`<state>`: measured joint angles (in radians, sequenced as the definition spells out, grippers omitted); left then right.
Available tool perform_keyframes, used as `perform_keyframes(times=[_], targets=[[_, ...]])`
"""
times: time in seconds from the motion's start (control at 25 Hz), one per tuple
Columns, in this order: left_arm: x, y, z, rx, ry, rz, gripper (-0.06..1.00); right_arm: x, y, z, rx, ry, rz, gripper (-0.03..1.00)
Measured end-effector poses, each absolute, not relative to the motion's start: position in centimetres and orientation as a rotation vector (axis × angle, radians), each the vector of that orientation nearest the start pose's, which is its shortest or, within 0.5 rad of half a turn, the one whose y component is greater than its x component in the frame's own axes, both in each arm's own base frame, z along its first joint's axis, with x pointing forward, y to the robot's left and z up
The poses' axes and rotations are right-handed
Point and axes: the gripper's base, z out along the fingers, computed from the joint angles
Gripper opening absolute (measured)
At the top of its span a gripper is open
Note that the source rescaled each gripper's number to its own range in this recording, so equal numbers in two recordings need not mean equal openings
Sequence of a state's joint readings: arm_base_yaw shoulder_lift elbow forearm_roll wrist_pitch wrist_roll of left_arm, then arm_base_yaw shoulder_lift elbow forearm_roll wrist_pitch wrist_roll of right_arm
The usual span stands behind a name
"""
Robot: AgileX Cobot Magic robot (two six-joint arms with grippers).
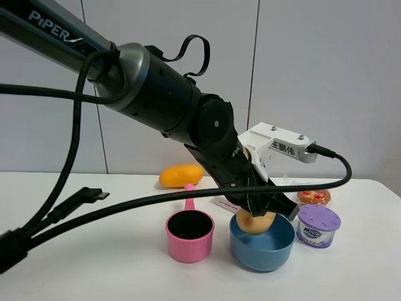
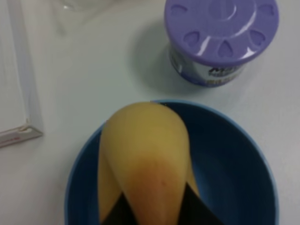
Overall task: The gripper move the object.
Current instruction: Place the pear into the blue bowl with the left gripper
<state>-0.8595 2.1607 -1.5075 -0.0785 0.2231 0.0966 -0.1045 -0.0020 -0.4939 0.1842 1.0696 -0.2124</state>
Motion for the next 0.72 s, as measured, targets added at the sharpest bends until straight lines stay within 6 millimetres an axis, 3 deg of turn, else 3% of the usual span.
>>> perform_keyframes(times=[0.2, 0.44, 0.72], targets=[[30.9, -36.3, 15.6, 1.030, 2.160, -0.426, 0.00, -0.4, 1.5, 27.6, -0.119, 2.040, 0.023, 1.00], [29.2, -37.9, 15.7, 1.078, 2.129, -0.453, 0.00, -0.4, 1.5, 27.6, -0.119, 2.040, 0.023, 1.00], [29.2, -38.2, 15.9, 1.063, 2.088, -0.467, 0.00, -0.4, 1.5, 27.6, -0.119, 2.040, 0.023, 1.00]])
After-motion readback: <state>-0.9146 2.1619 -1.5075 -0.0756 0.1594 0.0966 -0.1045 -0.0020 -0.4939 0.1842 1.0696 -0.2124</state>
